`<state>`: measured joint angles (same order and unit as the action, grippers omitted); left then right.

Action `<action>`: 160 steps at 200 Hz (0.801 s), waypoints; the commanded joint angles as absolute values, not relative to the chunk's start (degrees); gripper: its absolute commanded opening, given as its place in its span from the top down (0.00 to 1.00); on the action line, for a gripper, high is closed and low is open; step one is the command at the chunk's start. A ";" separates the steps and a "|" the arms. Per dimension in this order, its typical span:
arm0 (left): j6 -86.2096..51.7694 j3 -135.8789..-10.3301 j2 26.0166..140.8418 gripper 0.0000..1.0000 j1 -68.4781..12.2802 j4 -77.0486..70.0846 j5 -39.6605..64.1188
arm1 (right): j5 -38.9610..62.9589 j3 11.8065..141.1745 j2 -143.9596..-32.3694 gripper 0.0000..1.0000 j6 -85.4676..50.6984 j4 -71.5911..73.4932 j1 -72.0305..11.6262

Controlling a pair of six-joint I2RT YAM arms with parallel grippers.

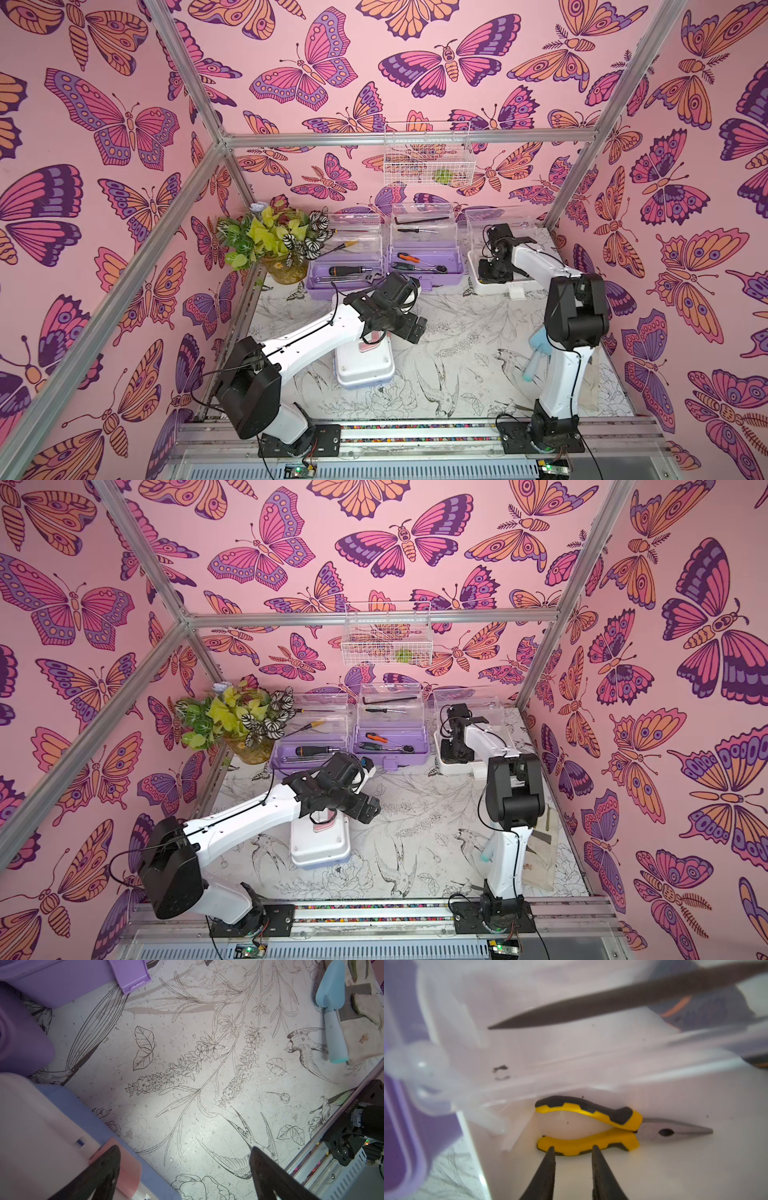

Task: Close toolboxes
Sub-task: Pick up the toolbox from the corner of the board.

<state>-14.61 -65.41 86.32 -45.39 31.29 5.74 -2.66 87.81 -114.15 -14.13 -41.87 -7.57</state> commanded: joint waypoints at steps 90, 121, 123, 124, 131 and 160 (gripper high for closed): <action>-15.73 -68.70 88.43 0.05 -45.09 30.59 5.28 | -5.03 63.02 -81.97 0.44 -29.10 -47.70 1.84; -15.91 -67.74 87.10 0.05 -45.09 30.20 4.92 | -0.88 61.95 -82.55 0.43 -29.09 -44.94 14.24; -15.95 -67.58 87.10 0.05 -45.09 30.09 4.88 | -0.73 62.07 -82.93 0.43 -29.05 -44.74 14.74; -16.02 -67.54 87.06 0.05 -45.09 30.03 4.86 | -0.58 62.15 -83.13 0.43 -28.98 -44.61 14.97; -16.04 -67.05 86.75 0.05 -45.09 29.65 4.79 | -0.08 62.69 -84.68 0.43 -28.68 -44.01 16.22; -16.35 -65.54 85.91 0.05 -45.09 28.64 4.49 | 0.50 66.27 -89.65 0.40 -28.36 -42.99 17.06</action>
